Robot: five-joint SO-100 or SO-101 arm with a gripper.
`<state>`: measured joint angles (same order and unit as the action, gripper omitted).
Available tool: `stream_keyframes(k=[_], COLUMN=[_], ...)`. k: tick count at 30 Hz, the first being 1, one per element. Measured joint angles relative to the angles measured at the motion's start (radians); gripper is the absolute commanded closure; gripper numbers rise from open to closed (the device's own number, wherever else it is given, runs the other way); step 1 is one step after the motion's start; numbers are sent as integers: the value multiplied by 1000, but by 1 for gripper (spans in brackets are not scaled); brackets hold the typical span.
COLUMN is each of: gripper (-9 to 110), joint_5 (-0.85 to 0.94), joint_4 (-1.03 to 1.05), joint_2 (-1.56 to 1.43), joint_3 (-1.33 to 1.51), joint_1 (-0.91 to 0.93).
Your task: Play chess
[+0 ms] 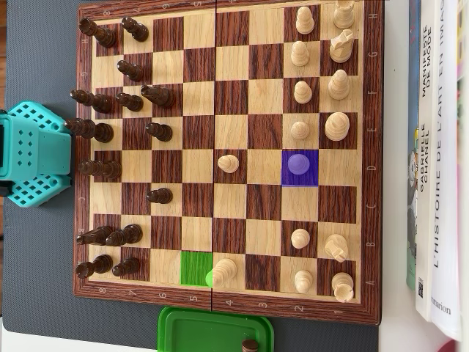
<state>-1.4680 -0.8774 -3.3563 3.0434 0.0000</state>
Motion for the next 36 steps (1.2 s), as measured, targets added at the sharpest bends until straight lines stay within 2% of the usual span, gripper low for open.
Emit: stream_keyframes(k=[7,12,17,27,36], gripper=[82,83,83,83,82], joint_5=[0,0,8,91,71], joint_4=[370,724,1012,1402,1546], joint_2=[18,26,155,491,673], joint_3=[-34,-138,-224,-489,-604], joint_1=[-3,-5,-49,-71,-31])
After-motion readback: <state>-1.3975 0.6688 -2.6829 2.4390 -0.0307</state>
